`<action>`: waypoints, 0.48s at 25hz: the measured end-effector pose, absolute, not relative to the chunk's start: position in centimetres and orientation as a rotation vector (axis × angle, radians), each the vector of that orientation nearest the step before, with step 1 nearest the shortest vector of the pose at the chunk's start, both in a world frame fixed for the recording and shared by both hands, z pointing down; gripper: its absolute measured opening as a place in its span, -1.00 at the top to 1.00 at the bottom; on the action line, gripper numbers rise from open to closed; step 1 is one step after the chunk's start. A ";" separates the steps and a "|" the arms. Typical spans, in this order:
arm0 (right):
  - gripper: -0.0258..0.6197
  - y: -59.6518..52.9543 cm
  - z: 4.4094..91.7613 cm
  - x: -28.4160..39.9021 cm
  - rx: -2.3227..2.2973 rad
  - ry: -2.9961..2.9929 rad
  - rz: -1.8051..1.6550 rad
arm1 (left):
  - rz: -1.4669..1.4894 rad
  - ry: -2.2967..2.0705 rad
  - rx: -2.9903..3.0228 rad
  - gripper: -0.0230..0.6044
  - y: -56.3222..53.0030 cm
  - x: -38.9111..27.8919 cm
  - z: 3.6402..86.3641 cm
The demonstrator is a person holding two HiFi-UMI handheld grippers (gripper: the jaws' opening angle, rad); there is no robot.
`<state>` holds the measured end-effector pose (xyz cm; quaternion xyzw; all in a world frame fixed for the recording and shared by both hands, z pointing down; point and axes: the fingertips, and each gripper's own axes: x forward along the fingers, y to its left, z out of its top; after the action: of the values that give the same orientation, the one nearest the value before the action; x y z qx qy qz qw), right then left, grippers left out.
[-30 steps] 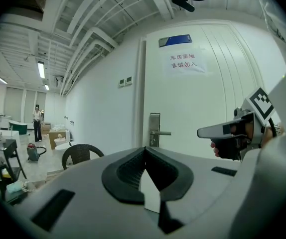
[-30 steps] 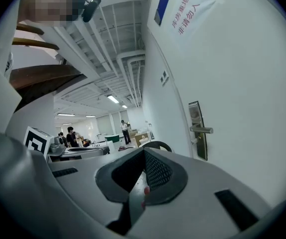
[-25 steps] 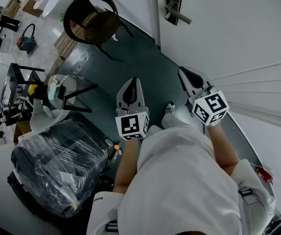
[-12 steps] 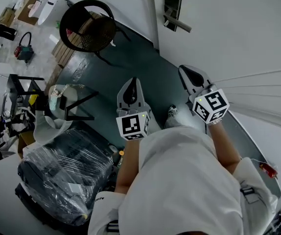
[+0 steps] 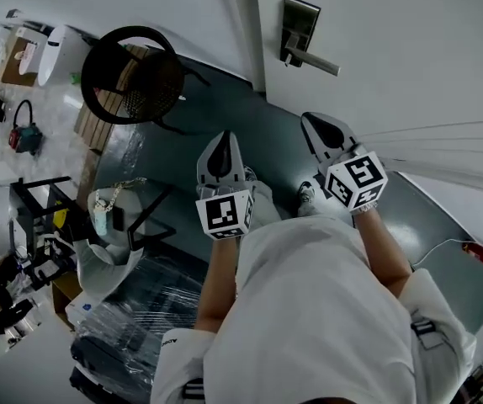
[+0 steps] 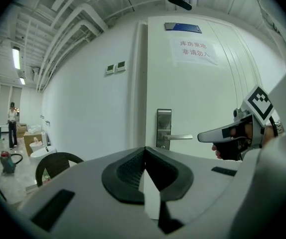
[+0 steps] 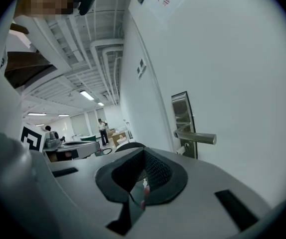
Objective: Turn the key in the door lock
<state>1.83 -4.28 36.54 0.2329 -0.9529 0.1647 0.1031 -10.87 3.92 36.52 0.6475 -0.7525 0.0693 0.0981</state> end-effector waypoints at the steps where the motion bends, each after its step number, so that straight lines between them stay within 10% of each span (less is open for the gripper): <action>1: 0.94 -4.6 36.3 1.2 0.728 -2.805 0.513 | 0.206 -2.201 1.948 0.90 3.3 -11.5 36.3; 12: 0.94 -6.9 34.1 -1.5 1.100 -2.717 0.537 | 0.205 -1.901 2.286 0.90 -3.8 -13.4 35.0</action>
<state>-1.51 -6.88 34.10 0.3680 -0.9087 0.1796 0.0808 -13.43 -3.78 34.99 0.7646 -0.6358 0.0685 0.0805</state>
